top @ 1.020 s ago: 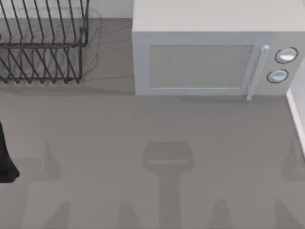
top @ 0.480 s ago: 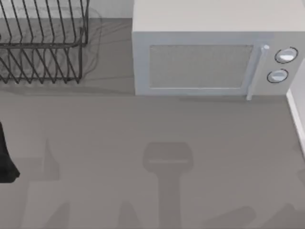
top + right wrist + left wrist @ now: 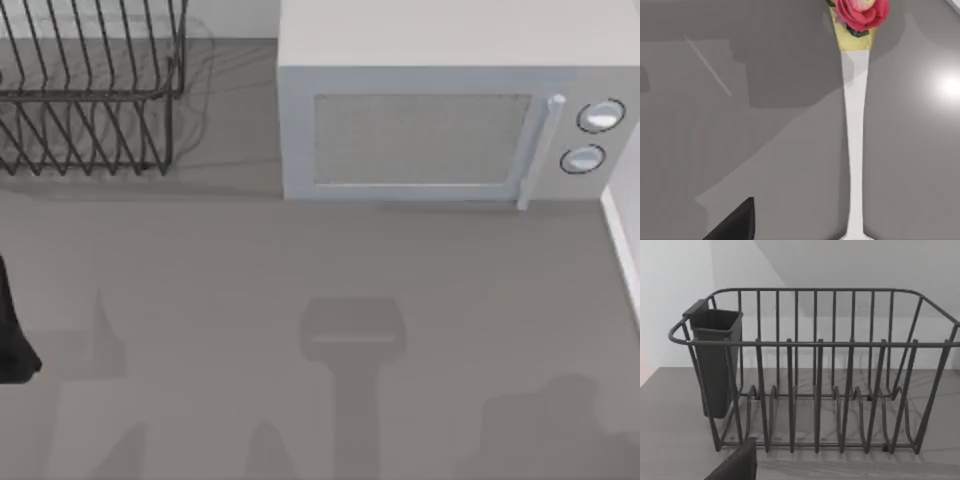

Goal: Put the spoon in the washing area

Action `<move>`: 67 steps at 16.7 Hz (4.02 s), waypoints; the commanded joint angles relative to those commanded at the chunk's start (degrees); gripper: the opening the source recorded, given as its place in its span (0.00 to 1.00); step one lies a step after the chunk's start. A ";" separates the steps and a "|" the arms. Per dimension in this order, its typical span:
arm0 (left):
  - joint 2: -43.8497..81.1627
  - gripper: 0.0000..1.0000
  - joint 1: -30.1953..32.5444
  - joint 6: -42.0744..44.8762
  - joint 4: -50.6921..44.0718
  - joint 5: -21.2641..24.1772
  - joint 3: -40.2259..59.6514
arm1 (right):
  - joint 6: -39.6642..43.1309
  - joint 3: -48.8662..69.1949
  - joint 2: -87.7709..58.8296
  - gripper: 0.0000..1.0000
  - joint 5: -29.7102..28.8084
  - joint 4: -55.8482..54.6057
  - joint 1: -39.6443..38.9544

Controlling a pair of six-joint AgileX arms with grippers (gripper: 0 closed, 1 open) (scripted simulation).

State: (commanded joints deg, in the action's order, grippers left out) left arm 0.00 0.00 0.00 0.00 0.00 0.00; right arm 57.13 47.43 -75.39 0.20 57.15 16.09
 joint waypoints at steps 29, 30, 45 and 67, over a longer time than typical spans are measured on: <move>0.00 1.00 0.00 0.00 0.00 0.00 0.00 | 2.98 -11.32 -17.20 0.70 0.07 -23.81 0.68; 0.00 1.00 0.00 0.00 0.00 0.00 0.00 | 2.98 -11.32 -17.20 0.62 0.07 -23.81 0.68; 0.00 1.00 0.00 0.00 0.00 0.00 0.00 | 2.98 -11.32 -17.20 0.00 0.07 -23.81 0.68; 0.00 1.00 0.00 0.00 0.00 0.00 0.00 | 1.49 8.84 -5.22 0.00 0.69 8.95 0.75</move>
State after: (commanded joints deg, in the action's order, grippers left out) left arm 0.00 0.00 0.00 0.00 0.00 0.00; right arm 58.62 56.27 -80.61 0.89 66.10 16.84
